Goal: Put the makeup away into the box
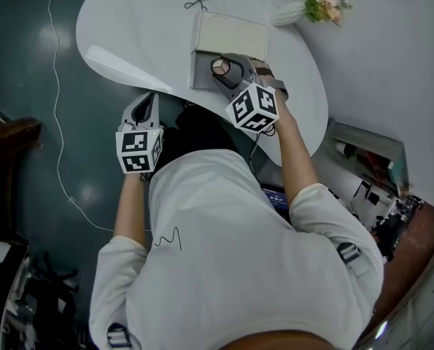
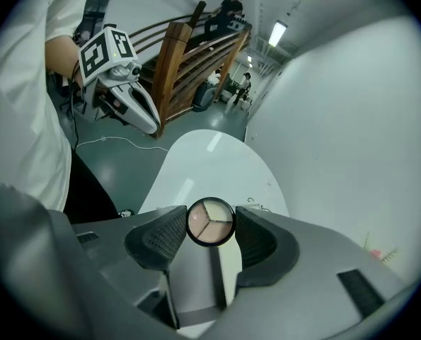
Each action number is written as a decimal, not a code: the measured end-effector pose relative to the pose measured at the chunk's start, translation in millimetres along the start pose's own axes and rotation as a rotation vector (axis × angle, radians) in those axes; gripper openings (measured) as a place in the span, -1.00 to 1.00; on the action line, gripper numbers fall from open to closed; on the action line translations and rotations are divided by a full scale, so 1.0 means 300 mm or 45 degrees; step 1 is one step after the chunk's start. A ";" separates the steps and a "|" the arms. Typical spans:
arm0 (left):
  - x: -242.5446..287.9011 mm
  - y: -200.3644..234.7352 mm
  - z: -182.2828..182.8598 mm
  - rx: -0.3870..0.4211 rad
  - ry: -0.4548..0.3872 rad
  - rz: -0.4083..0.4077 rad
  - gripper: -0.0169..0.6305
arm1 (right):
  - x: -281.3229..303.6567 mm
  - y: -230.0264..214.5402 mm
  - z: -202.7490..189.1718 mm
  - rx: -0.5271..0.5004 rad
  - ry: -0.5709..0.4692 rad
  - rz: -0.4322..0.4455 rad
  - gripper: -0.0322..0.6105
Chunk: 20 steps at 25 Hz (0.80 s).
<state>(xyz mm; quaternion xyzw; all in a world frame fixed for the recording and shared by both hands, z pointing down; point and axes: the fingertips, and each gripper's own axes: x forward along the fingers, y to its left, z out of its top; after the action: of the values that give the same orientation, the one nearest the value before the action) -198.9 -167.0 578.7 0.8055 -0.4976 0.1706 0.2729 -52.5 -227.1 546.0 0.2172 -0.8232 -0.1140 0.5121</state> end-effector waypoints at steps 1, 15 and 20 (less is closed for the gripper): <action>0.013 -0.001 -0.001 -0.003 0.008 0.000 -0.88 | 0.017 0.001 -0.013 -0.007 0.012 0.019 -0.23; 0.214 0.030 0.120 -0.003 0.095 0.080 -0.88 | 0.271 0.094 -0.138 0.149 0.017 0.428 -0.23; 0.248 0.024 0.098 -0.014 0.146 0.087 -0.88 | 0.333 0.133 -0.196 0.235 0.056 0.496 -0.23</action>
<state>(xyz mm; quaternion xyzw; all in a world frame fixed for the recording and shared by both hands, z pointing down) -172.0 -240.1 598.1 0.7755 -0.5094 0.2227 0.2994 -47.9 -237.3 668.1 0.1024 -0.8452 0.0676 0.5201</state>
